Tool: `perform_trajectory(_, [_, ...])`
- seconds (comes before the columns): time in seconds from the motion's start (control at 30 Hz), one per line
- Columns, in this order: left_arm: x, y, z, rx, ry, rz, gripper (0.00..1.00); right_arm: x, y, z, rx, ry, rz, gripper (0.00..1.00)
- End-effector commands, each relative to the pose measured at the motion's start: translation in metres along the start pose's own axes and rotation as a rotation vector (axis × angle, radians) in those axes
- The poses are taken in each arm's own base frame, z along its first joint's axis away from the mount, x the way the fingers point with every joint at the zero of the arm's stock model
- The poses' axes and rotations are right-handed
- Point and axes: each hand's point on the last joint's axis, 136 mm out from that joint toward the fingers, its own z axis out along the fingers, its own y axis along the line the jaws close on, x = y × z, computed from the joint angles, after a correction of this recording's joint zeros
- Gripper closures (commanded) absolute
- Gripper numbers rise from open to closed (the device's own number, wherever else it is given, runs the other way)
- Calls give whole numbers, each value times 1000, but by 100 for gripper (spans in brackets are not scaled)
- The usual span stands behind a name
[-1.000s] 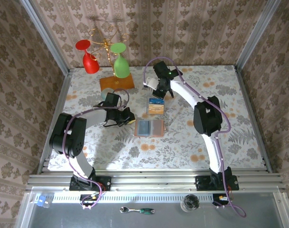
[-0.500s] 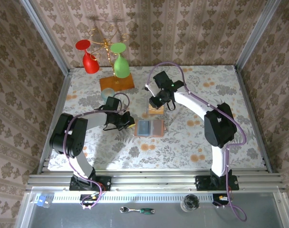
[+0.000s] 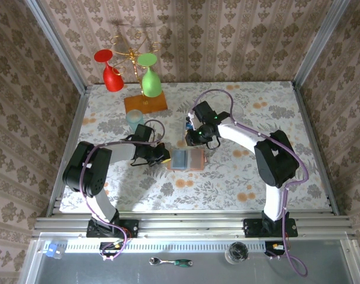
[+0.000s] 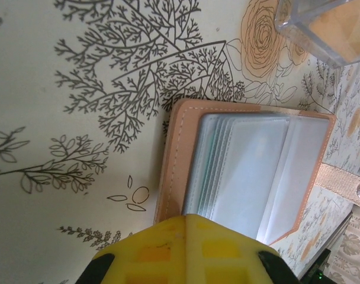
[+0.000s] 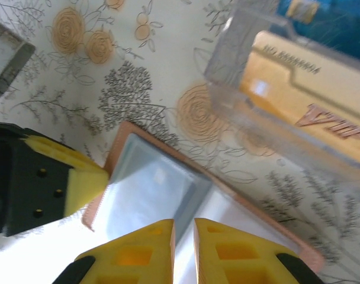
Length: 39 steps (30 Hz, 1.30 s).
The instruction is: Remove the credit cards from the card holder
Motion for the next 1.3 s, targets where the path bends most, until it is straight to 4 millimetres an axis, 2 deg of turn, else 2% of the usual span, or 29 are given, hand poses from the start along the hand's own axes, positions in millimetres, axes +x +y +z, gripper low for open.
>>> perform_trajectory(0.0, [4, 3, 0, -12, 0, -4, 99, -1, 25, -6, -88, -10, 99, 84])
perform_trajectory(0.17, [8, 10, 3, -32, 13, -8, 99, 5, 43, 0, -165, -22, 162, 86])
perform_trajectory(0.33, [11, 13, 5, -37, 16, -11, 100, 14, 49, 9, -175, 18, 214, 86])
perform_trajectory(0.5, [12, 14, 3, -39, 9, -10, 100, 24, 48, 21, -162, 61, 278, 83])
perform_trajectory(0.73, [14, 17, 5, -36, 12, -16, 100, 32, 48, 36, -180, 85, 336, 69])
perform_trajectory(1.27, [15, 19, 6, -39, 14, -16, 100, 49, 40, 53, -129, 155, 390, 65])
